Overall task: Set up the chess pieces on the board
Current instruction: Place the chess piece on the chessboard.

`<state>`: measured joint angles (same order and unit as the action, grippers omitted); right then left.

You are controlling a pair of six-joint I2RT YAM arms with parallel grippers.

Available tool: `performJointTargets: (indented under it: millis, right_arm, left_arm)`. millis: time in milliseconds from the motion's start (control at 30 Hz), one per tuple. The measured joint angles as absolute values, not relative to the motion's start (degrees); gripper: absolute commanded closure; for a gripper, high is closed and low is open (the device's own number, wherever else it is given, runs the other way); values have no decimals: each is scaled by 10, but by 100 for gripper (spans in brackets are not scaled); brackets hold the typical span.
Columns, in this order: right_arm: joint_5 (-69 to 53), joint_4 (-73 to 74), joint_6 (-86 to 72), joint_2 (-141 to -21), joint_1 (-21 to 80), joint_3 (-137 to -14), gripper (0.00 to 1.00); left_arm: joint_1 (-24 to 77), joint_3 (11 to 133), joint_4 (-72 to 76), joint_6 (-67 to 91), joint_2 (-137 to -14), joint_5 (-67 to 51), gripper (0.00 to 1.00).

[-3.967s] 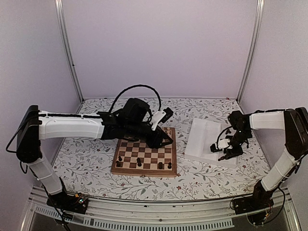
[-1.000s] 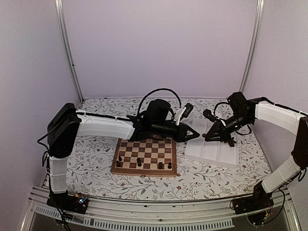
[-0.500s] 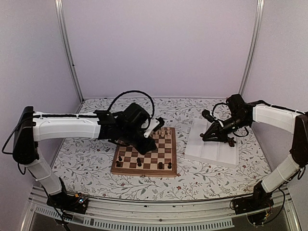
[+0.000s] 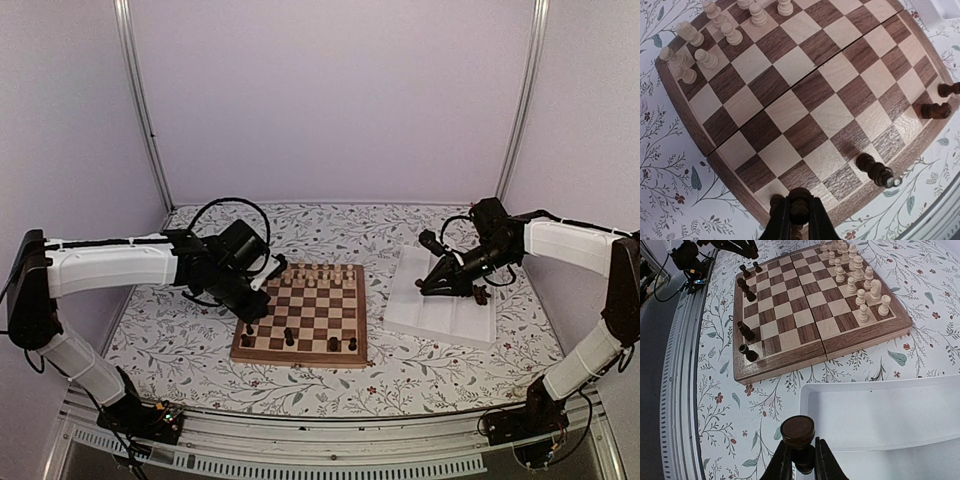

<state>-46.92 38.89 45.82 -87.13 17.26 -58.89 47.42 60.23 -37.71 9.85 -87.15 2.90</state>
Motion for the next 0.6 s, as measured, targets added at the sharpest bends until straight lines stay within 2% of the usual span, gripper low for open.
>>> performJointTargets:
  millis: [600]
  right_arm:
    - [-469, 389, 458, -871, 173, -584, 86]
  left_arm:
    - [473, 602, -384, 86, -928, 13, 90]
